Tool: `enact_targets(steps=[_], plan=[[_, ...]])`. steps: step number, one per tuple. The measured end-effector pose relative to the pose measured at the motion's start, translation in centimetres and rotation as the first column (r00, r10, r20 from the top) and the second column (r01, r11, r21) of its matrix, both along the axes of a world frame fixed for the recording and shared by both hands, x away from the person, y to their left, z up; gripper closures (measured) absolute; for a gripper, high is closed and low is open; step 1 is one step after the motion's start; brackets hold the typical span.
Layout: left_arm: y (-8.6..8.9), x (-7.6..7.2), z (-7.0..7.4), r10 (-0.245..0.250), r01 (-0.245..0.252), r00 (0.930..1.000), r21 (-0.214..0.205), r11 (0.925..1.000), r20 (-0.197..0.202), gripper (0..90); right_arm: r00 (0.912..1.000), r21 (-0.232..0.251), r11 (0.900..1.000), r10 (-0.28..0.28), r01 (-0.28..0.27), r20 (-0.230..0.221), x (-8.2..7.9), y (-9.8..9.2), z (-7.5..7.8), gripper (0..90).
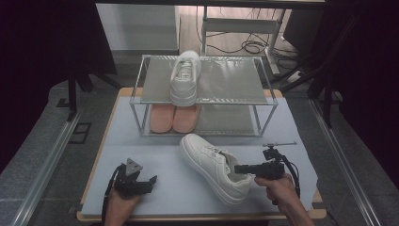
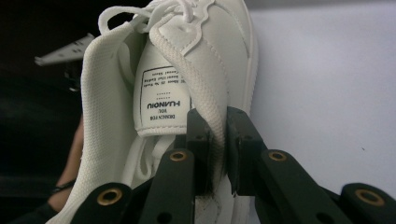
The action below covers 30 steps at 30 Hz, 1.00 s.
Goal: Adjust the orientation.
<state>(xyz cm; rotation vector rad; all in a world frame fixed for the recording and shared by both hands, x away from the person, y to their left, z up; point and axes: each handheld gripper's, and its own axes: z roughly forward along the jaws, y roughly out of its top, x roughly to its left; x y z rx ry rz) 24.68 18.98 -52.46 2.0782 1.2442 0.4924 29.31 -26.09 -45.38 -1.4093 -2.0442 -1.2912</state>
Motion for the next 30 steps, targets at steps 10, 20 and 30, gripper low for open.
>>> enact_targets(steps=[10,20,30], plan=[[0.0,0.0,0.0,-0.001,0.001,1.0,0.001,1.0,0.0,17.0,0.9993,0.122,0.9921,-0.03,0.027,0.023,-0.6,-1.5,1.4,81.0],[0.0,0.0,0.0,0.0,0.0,1.0,0.001,1.0,0.003,17.0,0.9973,0.213,0.9754,-0.067,0.059,0.031,-0.9,-2.9,3.3,81.0],[0.0,0.0,0.0,0.0,0.0,1.0,-0.001,1.0,0.003,17.0,0.9947,0.293,0.9522,-0.098,0.085,0.029,-0.9,-4.1,4.7,80.9]])
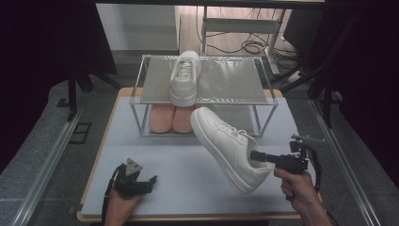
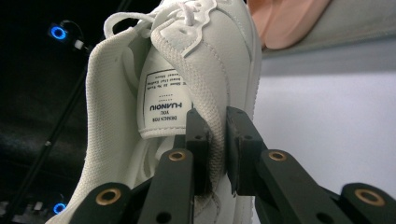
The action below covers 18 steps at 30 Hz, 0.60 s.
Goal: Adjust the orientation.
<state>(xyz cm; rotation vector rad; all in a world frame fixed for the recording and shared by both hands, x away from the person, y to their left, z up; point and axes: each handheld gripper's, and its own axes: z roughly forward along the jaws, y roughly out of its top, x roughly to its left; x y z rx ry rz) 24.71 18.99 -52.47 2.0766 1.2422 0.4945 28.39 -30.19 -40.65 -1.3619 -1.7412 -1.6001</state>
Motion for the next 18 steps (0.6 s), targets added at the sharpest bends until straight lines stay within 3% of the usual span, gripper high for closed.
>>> enact_targets(steps=[9,18], plan=[[0.0,0.0,0.0,-0.001,0.001,1.0,0.0,1.0,-0.001,17.0,0.9984,0.053,0.9971,-0.056,0.056,0.006,0.3,-1.0,1.6,81.0],[0.0,0.0,0.0,-0.001,0.001,1.0,0.0,1.0,-0.003,17.0,0.9933,0.121,0.986,-0.115,0.115,-0.003,1.3,-1.3,2.5,80.9]])
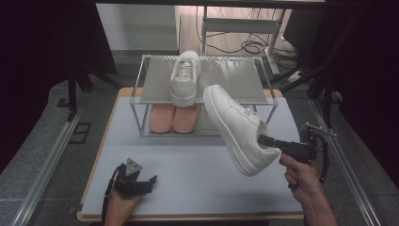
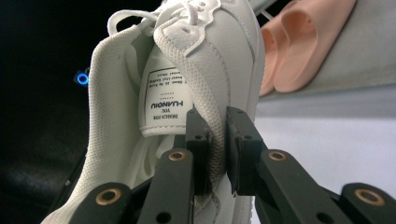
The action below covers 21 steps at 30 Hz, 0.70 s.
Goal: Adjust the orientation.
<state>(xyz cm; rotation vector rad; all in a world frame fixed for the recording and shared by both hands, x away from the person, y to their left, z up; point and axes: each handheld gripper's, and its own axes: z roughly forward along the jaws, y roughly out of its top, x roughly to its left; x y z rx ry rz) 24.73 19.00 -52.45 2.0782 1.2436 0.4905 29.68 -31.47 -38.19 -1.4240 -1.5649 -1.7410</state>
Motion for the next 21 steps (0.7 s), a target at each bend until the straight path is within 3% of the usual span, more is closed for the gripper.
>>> enact_targets(steps=[8,21], plan=[[0.0,0.0,0.0,0.001,-0.001,1.0,-0.001,1.0,0.002,17.0,0.9994,0.039,0.9987,-0.033,0.032,0.007,1.7,1.0,0.8,80.9],[0.0,0.0,0.0,0.001,-0.001,1.0,-0.002,1.0,0.003,17.0,0.9926,0.045,0.9916,-0.121,0.121,-0.003,5.2,2.3,2.1,81.0]])
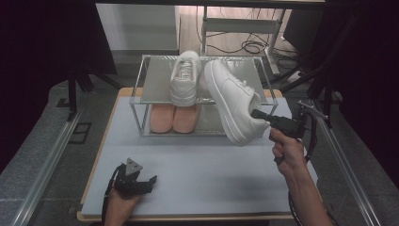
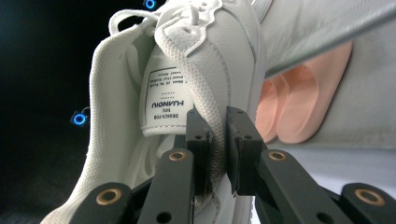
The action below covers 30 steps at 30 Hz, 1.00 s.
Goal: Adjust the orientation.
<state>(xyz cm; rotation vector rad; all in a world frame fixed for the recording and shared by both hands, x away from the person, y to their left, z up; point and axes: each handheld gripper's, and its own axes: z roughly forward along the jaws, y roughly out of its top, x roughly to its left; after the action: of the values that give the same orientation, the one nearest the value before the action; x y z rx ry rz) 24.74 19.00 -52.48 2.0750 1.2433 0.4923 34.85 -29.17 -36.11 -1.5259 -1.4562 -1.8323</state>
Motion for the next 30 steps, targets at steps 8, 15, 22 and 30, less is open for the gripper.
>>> enact_targets(steps=[8,15,22,30], plan=[[0.0,0.0,0.0,0.0,0.0,1.0,0.0,1.0,0.0,17.0,0.9981,-0.009,0.9981,-0.061,0.061,0.0,2.1,0.4,0.6,80.9],[0.0,0.0,0.0,0.0,0.0,1.0,0.0,1.0,0.0,17.0,0.9909,-0.052,0.9896,-0.134,0.134,0.001,3.8,1.1,1.3,80.7],[0.0,0.0,0.0,0.0,0.0,1.0,0.0,1.0,0.0,17.0,0.9834,-0.069,0.9811,-0.181,0.181,-0.004,4.9,1.8,2.1,80.6],[0.0,0.0,0.0,0.0,0.0,1.0,0.0,1.0,0.0,17.0,0.9699,-0.123,0.9628,-0.243,0.24,-0.008,5.6,2.9,2.1,78.4]])
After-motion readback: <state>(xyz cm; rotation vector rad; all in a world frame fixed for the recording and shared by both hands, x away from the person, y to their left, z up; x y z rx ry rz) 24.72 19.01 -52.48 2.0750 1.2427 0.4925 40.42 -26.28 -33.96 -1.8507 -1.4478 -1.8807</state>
